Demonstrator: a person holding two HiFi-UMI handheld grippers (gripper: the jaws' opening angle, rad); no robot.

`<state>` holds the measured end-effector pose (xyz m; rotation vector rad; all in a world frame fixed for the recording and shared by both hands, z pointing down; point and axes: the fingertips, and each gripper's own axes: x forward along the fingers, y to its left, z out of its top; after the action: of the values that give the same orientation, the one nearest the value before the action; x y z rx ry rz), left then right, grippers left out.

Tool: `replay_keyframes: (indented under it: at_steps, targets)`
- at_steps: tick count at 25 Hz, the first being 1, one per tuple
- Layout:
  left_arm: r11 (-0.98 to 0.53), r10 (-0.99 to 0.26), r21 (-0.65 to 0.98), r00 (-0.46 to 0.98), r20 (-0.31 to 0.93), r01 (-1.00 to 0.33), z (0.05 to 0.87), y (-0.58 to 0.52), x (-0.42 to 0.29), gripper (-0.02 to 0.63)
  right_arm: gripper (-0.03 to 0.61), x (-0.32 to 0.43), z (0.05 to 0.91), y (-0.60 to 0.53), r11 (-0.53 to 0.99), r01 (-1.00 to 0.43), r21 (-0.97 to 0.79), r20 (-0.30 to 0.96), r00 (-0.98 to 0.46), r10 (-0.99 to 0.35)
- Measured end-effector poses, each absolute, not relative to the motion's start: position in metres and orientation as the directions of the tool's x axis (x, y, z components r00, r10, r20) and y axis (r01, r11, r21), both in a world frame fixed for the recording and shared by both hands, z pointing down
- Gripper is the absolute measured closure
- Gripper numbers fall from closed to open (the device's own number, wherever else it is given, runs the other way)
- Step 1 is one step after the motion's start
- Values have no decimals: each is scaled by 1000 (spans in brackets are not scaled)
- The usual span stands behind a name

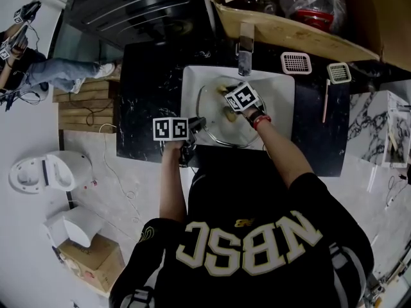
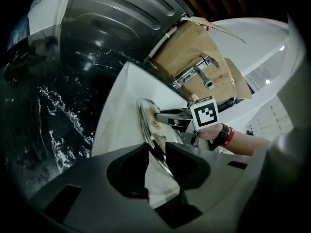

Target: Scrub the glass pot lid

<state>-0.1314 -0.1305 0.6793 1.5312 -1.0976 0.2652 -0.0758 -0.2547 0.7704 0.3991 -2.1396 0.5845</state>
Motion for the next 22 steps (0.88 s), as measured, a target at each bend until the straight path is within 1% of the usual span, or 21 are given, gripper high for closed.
replay_keyframes:
  at_steps: [3,8,13,16,17,19,20,22]
  targets:
    - [109,-490,658,536,688,-745,678,-131,-132,495,491,-52,780,-266,824,-516,-235,846,-527,-89]
    - [110,-488,657,536,689,-745,679,-130,-131,495,492,-3,792,-269,838,-523,-154,909,-408,-87]
    - [98,-490,659,541,684,-745,678,-131,-130,500,495,55,792,-244,891,-447,-83,971,-239,-30]
    - [101,-489,661,542,684,-743,678,-131,-131,500,499,57,789,-219,897,-412,-161,957,-288,39]
    - [102,-488,661,542,684,-743,678,-130,-131,500,499,59,787,-211,893,-413,-176,957,-284,57]
    - [102,-488,661,542,684,-743,678,-130,-131,500,500,79,783,-203,891,-431,-146,978,-198,64]
    - [101,-489,661,542,684,-744,678,-130,-131,500,500,81,781,-198,892,-426,-152,979,-191,76]
    - [99,-491,661,541,683,-744,678,-130,-130,500,500,69,777,-184,893,-392,-219,958,-258,122]
